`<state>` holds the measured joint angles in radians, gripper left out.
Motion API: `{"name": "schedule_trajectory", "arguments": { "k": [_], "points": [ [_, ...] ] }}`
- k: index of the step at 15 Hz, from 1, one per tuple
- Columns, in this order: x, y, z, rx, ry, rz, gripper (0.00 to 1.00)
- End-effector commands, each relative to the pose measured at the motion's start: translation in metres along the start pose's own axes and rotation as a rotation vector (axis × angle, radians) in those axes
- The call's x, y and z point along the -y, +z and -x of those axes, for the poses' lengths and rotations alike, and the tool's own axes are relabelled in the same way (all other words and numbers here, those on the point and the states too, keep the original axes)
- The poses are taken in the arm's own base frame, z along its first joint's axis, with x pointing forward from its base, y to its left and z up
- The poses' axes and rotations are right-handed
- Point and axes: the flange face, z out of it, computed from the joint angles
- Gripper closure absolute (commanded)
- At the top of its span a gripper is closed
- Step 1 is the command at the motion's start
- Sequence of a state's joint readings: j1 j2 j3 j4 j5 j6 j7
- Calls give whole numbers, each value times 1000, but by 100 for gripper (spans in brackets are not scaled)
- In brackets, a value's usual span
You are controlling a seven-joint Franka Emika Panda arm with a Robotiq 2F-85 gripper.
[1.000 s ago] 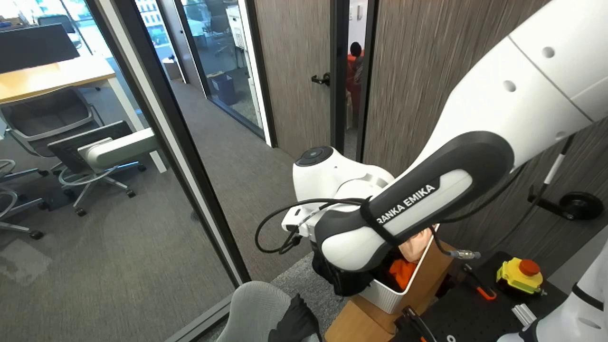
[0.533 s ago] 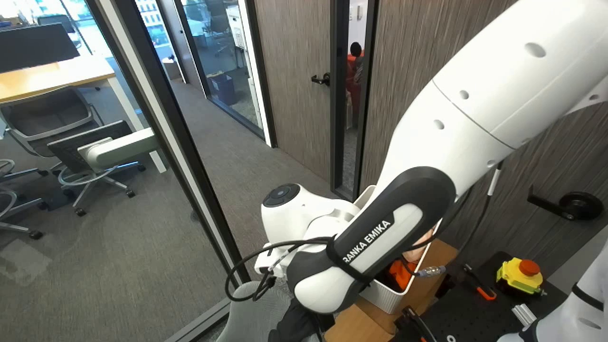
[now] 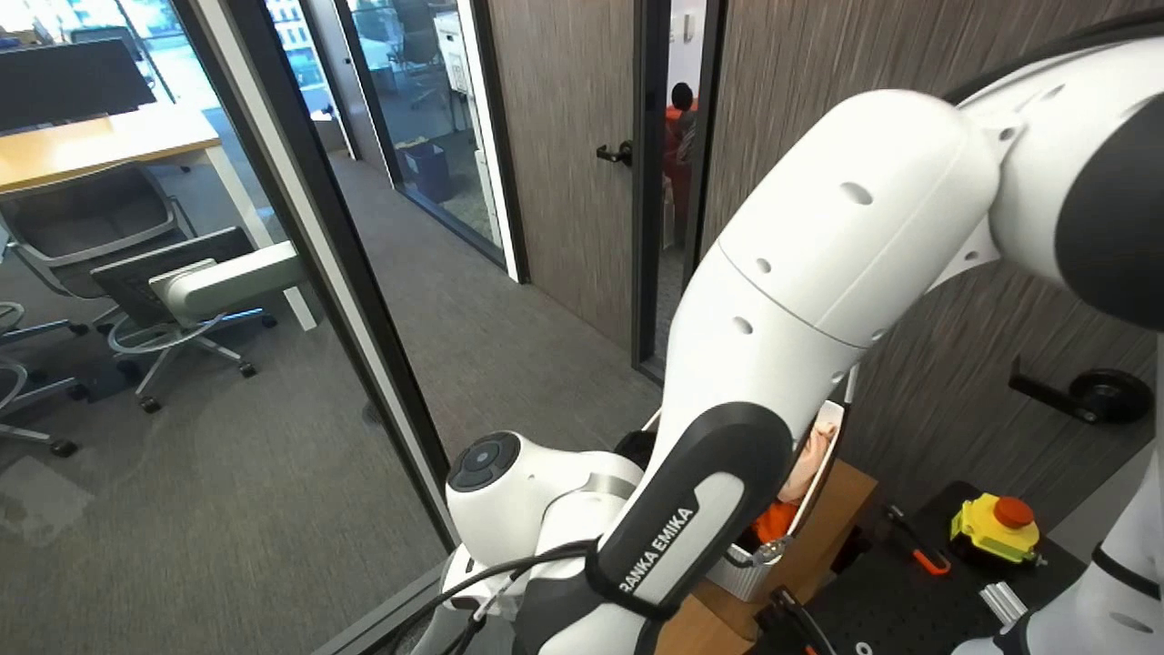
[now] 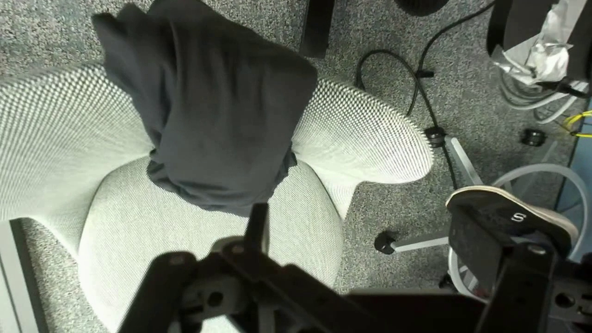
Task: Put the black cloth in the box
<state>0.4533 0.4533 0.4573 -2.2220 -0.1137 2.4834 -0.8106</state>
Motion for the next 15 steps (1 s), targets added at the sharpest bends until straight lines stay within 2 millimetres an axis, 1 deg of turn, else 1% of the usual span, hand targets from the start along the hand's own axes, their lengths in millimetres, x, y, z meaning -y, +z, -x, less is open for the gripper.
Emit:
{"name": "schedule_trajectory", "arguments": {
  "k": [1, 4, 6, 9, 14, 15],
  "points": [
    [-13, 21, -24, 11, -20, 39, 0],
    [-22, 45, -34, 46, -37, 64, 0],
    [-33, 58, -33, 75, -45, 88, 0],
    [-49, 75, -29, 111, -48, 120, 0],
    [-73, 95, -16, 158, -33, 153, 0],
    [-75, 97, -14, 163, -30, 157, 0]
  ]
}}
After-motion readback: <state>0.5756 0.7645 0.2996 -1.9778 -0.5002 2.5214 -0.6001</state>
